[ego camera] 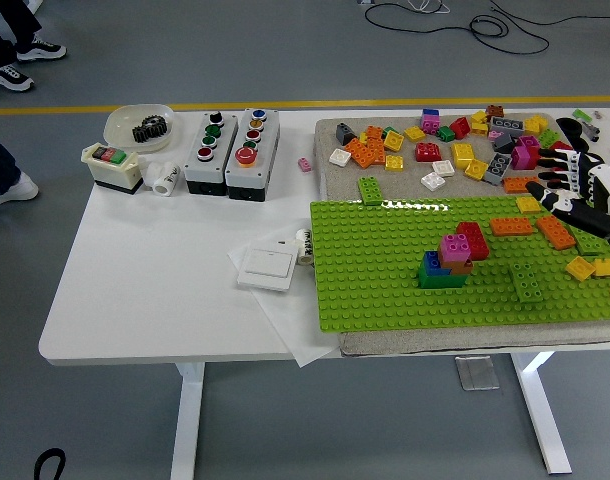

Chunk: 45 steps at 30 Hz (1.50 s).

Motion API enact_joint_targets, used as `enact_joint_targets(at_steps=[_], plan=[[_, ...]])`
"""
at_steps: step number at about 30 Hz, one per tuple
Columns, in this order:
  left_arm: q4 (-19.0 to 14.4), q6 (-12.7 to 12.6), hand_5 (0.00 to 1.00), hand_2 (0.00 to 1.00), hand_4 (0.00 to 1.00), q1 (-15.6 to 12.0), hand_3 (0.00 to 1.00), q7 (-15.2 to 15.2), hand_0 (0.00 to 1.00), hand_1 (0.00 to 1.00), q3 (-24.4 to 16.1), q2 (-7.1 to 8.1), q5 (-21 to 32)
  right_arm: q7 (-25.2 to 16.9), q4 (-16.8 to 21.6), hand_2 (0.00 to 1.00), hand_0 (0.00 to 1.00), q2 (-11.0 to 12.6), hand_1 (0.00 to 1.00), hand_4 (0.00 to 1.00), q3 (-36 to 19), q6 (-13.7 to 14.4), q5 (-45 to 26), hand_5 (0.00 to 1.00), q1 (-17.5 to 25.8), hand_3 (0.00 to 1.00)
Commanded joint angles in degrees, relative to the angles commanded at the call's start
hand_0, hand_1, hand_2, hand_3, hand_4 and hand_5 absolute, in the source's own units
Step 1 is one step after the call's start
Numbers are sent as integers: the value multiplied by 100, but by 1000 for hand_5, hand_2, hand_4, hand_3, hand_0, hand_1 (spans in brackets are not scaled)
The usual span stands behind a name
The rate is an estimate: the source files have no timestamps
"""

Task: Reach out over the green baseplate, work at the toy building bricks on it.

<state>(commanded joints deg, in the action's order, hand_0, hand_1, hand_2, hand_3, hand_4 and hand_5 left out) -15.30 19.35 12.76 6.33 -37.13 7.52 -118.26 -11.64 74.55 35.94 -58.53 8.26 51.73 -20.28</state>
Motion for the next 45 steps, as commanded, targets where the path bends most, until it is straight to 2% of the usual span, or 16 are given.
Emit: enact_joint_targets(at_steps=[1, 6, 7, 12, 13, 15, 31, 45], plan=[[0, -2, 607, 707, 665, -6, 596, -3, 752, 739, -3, -1, -8, 93, 17, 822, 845, -12, 798, 982, -82, -114, -261, 803, 22, 832], [-3, -20, 607, 707, 665, -25, 596, -14, 752, 739, -6, -5, -37, 411, 25, 822, 845, -52, 798, 982, -367, -445, -1452, 803, 113, 832], [-3, -24, 606, 707, 666, -30, 596, -15, 748, 738, -11, -6, -47, 445, 13, 835, 893, -58, 821, 998, -402, -492, -1713, 888, 127, 847], [-3, -28, 606, 707, 666, -43, 596, -31, 748, 738, -16, -9, -70, 531, -46, 835, 893, -80, 821, 998, -520, -665, -2942, 888, 191, 847], [-4, -28, 607, 706, 665, -45, 596, -33, 749, 738, -18, -10, -74, 533, -55, 847, 926, -82, 834, 998, -531, -679, -3149, 950, 200, 865], [-4, -25, 607, 706, 665, -47, 596, -39, 749, 738, -21, -13, -85, 538, -70, 847, 926, -83, 834, 998, -550, -695, -3429, 950, 219, 865], [2, -71, 607, 708, 665, -29, 597, -73, 745, 737, 19, -18, -42, 556, -124, 847, 940, -88, 839, 998, -754, -704, -3486, 997, 326, 865], [6, -39, 607, 707, 666, -2, 597, -76, 746, 739, 16, -4, -45, 607, -218, 848, 938, -91, 838, 998, -796, -605, -3506, 998, 354, 862]])
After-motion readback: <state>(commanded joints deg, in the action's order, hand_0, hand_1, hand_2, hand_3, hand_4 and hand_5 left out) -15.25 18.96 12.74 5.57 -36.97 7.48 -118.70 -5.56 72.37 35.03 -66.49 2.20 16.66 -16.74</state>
